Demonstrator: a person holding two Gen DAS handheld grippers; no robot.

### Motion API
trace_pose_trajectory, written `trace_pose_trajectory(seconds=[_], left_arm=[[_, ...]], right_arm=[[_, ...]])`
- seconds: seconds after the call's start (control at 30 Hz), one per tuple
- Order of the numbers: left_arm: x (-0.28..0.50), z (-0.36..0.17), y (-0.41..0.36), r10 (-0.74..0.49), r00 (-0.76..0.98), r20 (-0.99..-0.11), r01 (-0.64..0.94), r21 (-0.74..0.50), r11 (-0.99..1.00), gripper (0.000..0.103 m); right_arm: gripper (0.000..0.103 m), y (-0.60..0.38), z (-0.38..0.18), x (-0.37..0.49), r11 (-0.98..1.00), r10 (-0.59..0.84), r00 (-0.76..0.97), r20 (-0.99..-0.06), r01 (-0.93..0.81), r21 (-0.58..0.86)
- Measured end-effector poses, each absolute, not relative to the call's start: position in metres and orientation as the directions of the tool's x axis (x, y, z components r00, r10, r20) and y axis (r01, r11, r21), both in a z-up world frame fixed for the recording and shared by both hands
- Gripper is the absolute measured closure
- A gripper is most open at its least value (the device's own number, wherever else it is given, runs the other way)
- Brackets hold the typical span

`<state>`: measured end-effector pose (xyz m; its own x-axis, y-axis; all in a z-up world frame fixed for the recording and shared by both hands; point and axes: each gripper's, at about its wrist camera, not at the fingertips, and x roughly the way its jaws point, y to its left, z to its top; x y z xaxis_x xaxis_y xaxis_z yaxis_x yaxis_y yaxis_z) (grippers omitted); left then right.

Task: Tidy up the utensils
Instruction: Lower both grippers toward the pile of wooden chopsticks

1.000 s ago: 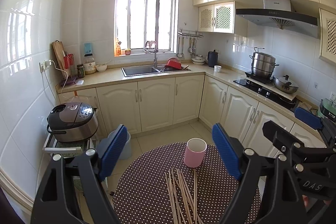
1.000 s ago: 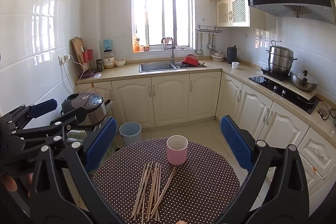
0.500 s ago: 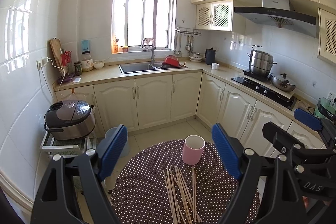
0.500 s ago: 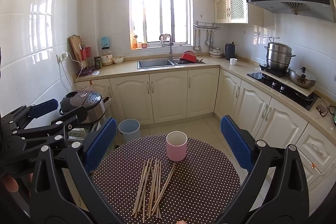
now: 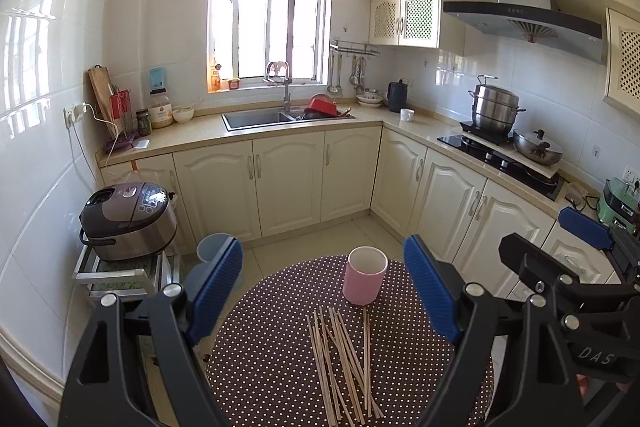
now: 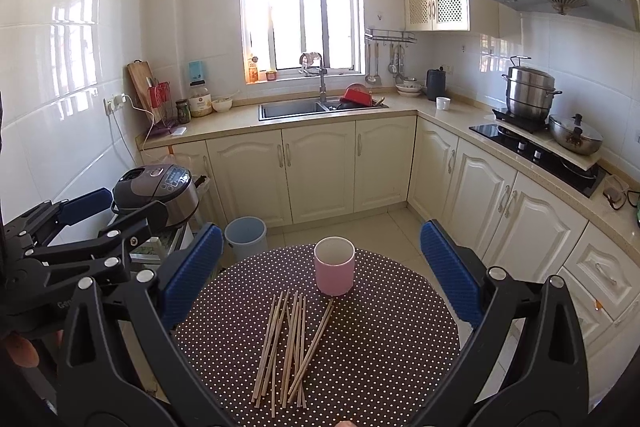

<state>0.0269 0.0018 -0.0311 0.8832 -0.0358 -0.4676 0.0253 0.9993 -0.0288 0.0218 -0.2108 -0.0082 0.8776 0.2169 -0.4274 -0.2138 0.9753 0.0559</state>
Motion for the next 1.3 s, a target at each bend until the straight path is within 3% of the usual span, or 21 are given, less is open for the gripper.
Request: trace_pose_trajectory(seconds=[0.53, 0.77, 0.87, 0.97, 1.23, 1.3], left_arm=[[0.097, -0.089, -0.014, -0.032, 0.747, -0.664, 0.022, -0.024, 0.999, 0.021], [0.143, -0.162, 0.004, -0.071, 0.529, -0.846, -0.017, -0.094, 0.995, 0.022], [0.156, -0.201, 0.017, -0.115, 0.435, -0.893, -0.039, -0.146, 0.989, 0.022], [0.164, -0.24, 0.022, -0.094, 0.362, -0.927, -0.054, -0.122, 0.991, 0.022], [0.18, -0.314, 0.032, -0.069, 0.213, -0.975, -0.051, -0.082, 0.995, 0.022], [0.184, -0.323, 0.031, -0.057, 0.191, -0.98, -0.049, -0.068, 0.997, 0.026]], right_arm=[[0.006, -0.229, -0.069, 0.097, 0.965, 0.262, 0.759, -0.597, -0.224, 0.139], [0.006, -0.231, -0.135, 0.139, 0.951, 0.309, 0.585, -0.75, -0.216, 0.223], [0.006, -0.231, -0.17, 0.154, 0.945, 0.325, 0.494, -0.807, -0.205, 0.255], [0.007, -0.231, -0.205, 0.166, 0.939, 0.342, 0.399, -0.851, -0.189, 0.289], [0.034, -0.221, -0.28, 0.183, 0.926, 0.373, 0.199, -0.907, -0.146, 0.349], [0.043, -0.219, -0.293, 0.189, 0.923, 0.38, 0.164, -0.911, -0.129, 0.362]])
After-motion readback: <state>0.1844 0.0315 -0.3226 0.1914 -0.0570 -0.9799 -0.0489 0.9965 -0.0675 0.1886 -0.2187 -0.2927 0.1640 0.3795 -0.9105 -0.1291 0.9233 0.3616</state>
